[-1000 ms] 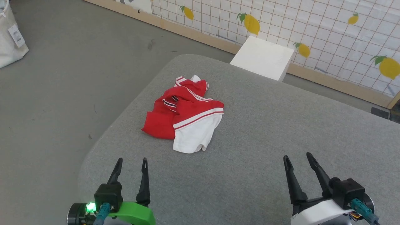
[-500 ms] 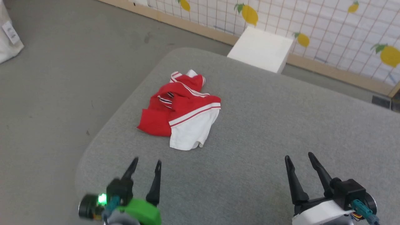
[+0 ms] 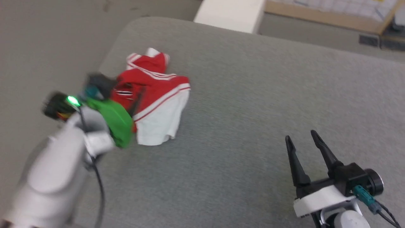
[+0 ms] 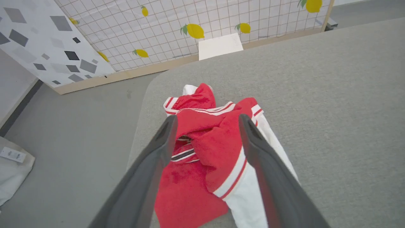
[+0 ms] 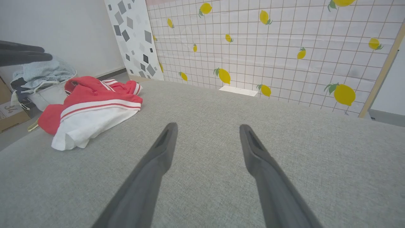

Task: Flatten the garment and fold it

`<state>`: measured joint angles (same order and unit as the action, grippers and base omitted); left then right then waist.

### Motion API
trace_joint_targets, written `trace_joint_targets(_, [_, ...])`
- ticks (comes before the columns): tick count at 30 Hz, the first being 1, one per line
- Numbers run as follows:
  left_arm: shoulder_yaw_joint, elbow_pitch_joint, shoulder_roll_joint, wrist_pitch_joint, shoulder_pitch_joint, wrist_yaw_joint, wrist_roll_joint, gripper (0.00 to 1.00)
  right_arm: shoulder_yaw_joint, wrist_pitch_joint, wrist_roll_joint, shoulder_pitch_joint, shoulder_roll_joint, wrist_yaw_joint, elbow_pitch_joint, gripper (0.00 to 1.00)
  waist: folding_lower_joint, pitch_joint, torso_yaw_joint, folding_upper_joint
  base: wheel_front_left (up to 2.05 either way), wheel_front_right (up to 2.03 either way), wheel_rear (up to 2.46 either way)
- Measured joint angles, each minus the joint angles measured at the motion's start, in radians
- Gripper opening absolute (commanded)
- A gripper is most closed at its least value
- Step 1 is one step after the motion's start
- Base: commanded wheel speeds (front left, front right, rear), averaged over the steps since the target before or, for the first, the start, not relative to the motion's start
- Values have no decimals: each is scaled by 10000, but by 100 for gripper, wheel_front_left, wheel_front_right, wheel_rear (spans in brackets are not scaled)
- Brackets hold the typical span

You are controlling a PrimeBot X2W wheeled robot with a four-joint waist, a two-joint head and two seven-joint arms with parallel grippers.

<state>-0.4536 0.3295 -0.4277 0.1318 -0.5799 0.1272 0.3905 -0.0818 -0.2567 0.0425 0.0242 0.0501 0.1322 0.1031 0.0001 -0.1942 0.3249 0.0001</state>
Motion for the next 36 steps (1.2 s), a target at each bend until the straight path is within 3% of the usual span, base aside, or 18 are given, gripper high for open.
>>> trace_joint_targets(8, [-1764,535,-2247,2506,-1881,10,2301,100,-142,-2,-48,491,0,0,-58,100,0,-910,-1169,0,0,0,0])
trace_joint_targets(15, [-3308,389,-3935,4581,-2420,10,4345,100,-213,0,115,750,0,0,-71,100,0,-1756,-2011,0,0,0,0])
trace_joint_targets(18, [-3647,391,-4357,4928,-2574,10,4945,100,-182,-2,138,841,0,0,12,100,0,-2128,-2287,0,0,0,0])
trace_joint_targets(26, [-3835,713,-4794,5242,-2638,10,6178,100,-82,-2,274,1000,2,0,159,100,-1,-2871,-2894,0,0,0,0])
trace_joint_targets(27, [-3833,750,-4865,5267,-2643,10,6357,76,-65,-2,280,1001,2,0,165,100,-1,-2924,-2959,0,0,0,0])
trace_joint_targets(28, [-3850,759,-4915,5264,-2661,10,6433,4,-36,-2,280,1002,2,0,167,100,-2,-2967,-3014,0,0,0,0])
trace_joint_targets(29, [-3873,771,-4959,5248,-2695,10,6477,0,2,-2,280,1005,2,0,167,100,-1,-3000,-3050,0,0,0,0])
trace_joint_targets(36, [-4157,907,-4880,4439,-2834,12,6326,0,209,-2,211,1064,2,0,251,100,-1,-2791,-2968,0,0,0,0])
